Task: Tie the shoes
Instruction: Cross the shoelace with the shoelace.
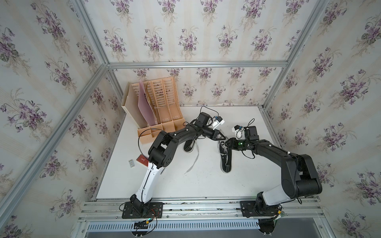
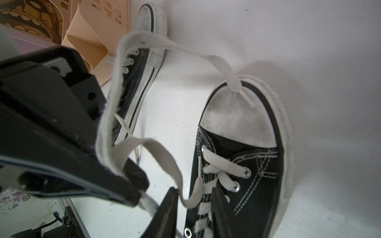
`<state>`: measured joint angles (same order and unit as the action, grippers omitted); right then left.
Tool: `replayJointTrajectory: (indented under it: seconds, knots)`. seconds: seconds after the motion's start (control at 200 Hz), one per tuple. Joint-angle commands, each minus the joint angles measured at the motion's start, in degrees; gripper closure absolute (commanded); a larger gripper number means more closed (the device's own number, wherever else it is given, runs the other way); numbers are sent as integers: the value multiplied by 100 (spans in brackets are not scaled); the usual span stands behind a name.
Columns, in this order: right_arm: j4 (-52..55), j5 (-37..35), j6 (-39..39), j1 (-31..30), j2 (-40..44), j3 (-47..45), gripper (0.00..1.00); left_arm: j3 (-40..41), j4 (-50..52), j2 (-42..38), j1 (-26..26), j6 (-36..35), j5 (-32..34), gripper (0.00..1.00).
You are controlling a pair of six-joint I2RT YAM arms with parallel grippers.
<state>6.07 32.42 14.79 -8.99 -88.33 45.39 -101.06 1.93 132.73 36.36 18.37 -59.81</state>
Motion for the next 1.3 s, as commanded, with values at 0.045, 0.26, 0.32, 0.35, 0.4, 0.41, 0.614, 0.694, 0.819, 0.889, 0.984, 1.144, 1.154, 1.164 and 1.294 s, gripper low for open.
replayJointTrajectory:
  seconds: [0.045, 0.26, 0.32, 0.35, 0.4, 0.41, 0.614, 0.694, 0.819, 0.889, 0.984, 1.144, 1.154, 1.164, 1.294]
  knots:
    - [-106, 122, -56, -12, -155, 150, 68, -4, -92, -52, -6, -26, -34, 99]
    - [-139, 215, -73, -35, -349, 251, 72, -36, -105, -36, -7, -17, -29, 99]
    - [-116, 232, -64, -35, -347, 264, 76, -41, -106, -33, -6, 7, -22, 99]
    - [-107, 234, -64, -40, -331, 271, 79, -49, -106, -28, -13, 8, -21, 99]
    - [-86, 229, -57, -40, -301, 260, 87, -56, -101, -30, -14, 8, -22, 99]
    - [-76, 223, -55, -38, -295, 260, 89, -66, -104, -28, -10, 6, -16, 99]
    - [-5, -345, 123, -40, 328, 133, 100, -93, -89, -2, -6, 12, 3, 99]
    - [280, -827, 121, -39, 608, 161, 100, -158, -63, 40, 1, 41, -28, 100]
    - [784, -1234, 56, -36, 957, 274, 100, -349, 107, 178, 29, 47, -57, 100]
    - [984, -1111, 3, -36, 1066, 330, 100, -458, 159, 271, 46, 44, -125, 100]
    - [1188, -1046, -26, -81, 1195, 392, 100, -549, 197, 350, 82, 47, -154, 100]
    - [1156, -1005, 70, -166, 1431, 396, 100, -738, 289, 523, 147, 72, -306, 100]
    - [1141, -987, 82, -169, 1432, 393, 100, -750, 294, 525, 151, 64, -315, 100]
    - [1131, -980, 89, -178, 1440, 392, 100, -756, 295, 533, 156, 62, -330, 100]
    - [974, -1030, 189, -393, 1428, 353, 100, -858, 397, 613, 207, 28, -406, 100]
